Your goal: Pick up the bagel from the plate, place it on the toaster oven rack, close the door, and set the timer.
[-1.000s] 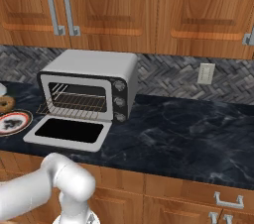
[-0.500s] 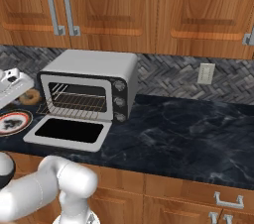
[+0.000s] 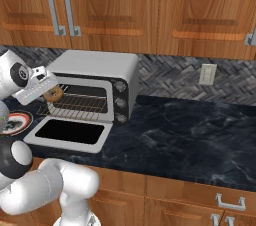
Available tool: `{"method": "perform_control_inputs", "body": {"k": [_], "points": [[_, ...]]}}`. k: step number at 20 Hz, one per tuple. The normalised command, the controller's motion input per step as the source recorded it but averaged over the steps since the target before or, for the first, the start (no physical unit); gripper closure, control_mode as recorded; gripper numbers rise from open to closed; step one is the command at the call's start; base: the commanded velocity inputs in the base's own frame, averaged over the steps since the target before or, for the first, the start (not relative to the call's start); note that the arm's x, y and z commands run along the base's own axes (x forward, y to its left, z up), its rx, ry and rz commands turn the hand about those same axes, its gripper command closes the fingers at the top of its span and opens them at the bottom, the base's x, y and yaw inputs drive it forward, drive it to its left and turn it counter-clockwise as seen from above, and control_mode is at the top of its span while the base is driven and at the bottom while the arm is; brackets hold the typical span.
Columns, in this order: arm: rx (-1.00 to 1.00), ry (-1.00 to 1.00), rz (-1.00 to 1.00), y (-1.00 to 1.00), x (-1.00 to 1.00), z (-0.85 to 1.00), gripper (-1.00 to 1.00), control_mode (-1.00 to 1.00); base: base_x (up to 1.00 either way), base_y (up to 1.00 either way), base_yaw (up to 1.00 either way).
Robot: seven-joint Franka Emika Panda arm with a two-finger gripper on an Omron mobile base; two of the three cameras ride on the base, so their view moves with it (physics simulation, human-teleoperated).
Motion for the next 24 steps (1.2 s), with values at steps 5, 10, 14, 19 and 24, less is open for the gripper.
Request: {"method": "perform_control_inputs", "body": {"k": [5, 10, 14, 19, 24], "points": [[0.01, 0.01, 0.0, -0.22, 0.63, -0.3, 1.0, -1.0, 0.0, 0.0, 0.0], [0.0, 0.02, 0.0, -0.22, 0.26, -0.4, 1.0, -1.0, 0.0, 0.0, 0.0], [0.0, 0.02, 0.0, -0.14, 0.18, -0.37, 1.0, -1.0, 0.0, 0.0, 0.0], [0.01, 0.03, 0.0, -0.09, 0.26, -0.32, 1.0, -1.0, 0.0, 0.0, 0.0], [0.0, 0.04, 0.0, -0.04, 0.17, -0.31, -1.0, -1.0, 0.0, 0.0, 0.0]]}}
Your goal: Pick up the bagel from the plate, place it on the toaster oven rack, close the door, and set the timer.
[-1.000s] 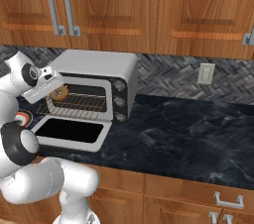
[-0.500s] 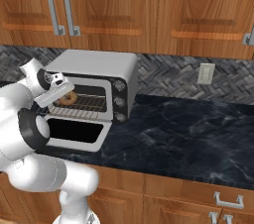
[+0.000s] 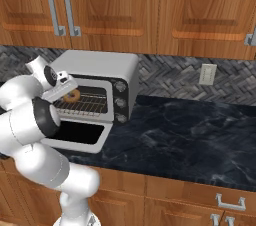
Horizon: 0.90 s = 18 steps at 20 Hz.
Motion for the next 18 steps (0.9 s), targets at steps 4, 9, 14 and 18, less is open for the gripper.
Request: {"method": "perform_control_inputs", "body": {"k": [4, 9, 14, 18], "points": [[0.0, 0.03, 0.0, 0.0, -0.05, -0.14, -1.0, -1.0, 0.0, 0.0, 0.0], [0.0, 0.0, -0.03, -0.12, -0.18, 0.04, -1.0, -1.0, 0.0, 0.0, 0.0], [0.02, -0.02, -0.01, -0.11, -0.45, 0.26, -1.0, -1.0, 0.0, 0.0, 0.0], [0.05, -0.14, 0.0, -0.02, -1.0, 0.44, -1.0, -1.0, 0.0, 0.0, 0.0]]}}
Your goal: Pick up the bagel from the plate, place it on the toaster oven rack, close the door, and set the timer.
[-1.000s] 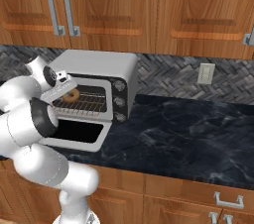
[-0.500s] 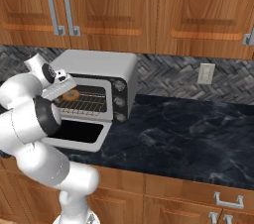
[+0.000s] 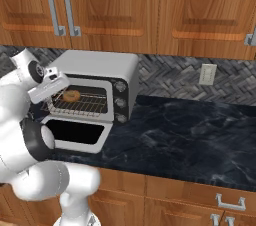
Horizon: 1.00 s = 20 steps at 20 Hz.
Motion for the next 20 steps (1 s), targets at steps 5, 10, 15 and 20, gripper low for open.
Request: {"method": "perform_control_inputs", "body": {"k": [5, 10, 15, 20], "points": [[0.08, -0.08, -0.01, 0.0, -0.97, 0.28, -1.0, -1.0, 0.0, 0.0, 0.0], [0.14, 0.0, -0.07, 0.0, -0.57, -0.04, -1.0, -1.0, 0.0, 0.0, 0.0], [0.14, 0.0, -0.09, 0.0, -0.1, -0.2, -1.0, -1.0, 0.0, 0.0, 0.0], [0.07, 0.0, -0.21, 0.0, 0.03, -0.27, -1.0, -1.0, 0.0, 0.0, 0.0]]}}
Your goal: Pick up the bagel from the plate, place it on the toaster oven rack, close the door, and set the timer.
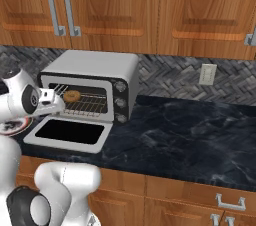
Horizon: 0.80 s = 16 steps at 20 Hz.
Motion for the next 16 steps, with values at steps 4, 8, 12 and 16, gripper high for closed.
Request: {"method": "perform_control_inputs", "body": {"k": [4, 8, 12, 16], "points": [[0.06, 0.0, -0.37, 0.0, 0.01, -0.33, -1.0, -1.0, 0.0, 0.0, 0.0], [0.08, 0.0, -0.4, 0.0, 0.07, -0.28, -1.0, -1.0, 0.0, 0.0, 0.0], [0.08, 0.0, -0.37, 0.0, 0.37, -0.23, -1.0, -1.0, 0.0, 0.0, 0.0], [0.07, 0.0, -0.35, 0.0, 0.5, -0.14, -1.0, -1.0, 0.0, 0.0, 0.0]]}}
